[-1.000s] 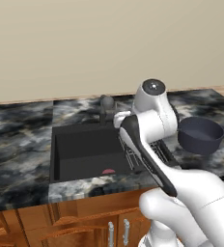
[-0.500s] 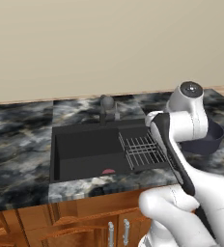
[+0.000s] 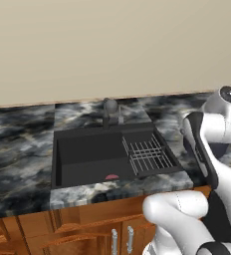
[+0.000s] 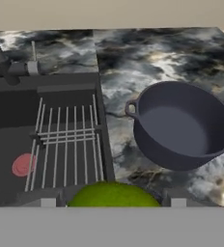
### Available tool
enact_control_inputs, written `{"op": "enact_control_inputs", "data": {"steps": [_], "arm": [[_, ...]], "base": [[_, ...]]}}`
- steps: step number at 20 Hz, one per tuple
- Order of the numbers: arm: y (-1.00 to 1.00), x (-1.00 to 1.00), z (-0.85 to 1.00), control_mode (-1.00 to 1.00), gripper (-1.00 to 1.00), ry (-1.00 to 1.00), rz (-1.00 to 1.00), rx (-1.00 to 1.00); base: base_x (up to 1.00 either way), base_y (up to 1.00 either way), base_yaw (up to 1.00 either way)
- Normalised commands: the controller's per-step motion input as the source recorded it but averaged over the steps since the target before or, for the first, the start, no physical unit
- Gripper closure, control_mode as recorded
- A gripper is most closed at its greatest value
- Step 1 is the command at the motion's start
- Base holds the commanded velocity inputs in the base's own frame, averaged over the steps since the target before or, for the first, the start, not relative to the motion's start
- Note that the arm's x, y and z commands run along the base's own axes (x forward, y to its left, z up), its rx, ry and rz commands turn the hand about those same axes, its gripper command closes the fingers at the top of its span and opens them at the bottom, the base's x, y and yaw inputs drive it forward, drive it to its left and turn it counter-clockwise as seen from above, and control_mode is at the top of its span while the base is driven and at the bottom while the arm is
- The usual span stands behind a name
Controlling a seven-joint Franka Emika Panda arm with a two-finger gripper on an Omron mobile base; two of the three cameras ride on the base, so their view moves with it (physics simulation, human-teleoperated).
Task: Dump the lime from the pot into the sink. Then turn on the water and wash the lime. Then turn off the water and put the lime back in the pot.
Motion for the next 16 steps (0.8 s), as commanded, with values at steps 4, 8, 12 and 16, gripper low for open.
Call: {"op": "enact_control_inputs", "data": {"steps": [4, 8, 12, 16], "arm": [[-0.93, 0.38, 0.00, -1.00, 1.00, 0.00, -0.01, 0.00], [-0.75, 0.52, 0.00, -1.00, 1.00, 0.00, -0.01, 0.00], [-0.58, 0.63, -0.08, -1.00, 1.00, 0.00, -0.01, 0.00], [-0.38, 0.52, -0.21, -1.00, 1.00, 0.00, 0.00, 0.00]], "base": [[0.00, 0.00, 0.00], [0.00, 0.00, 0.00], [0.00, 0.00, 0.00], [0.00, 0.00, 0.00]]}}
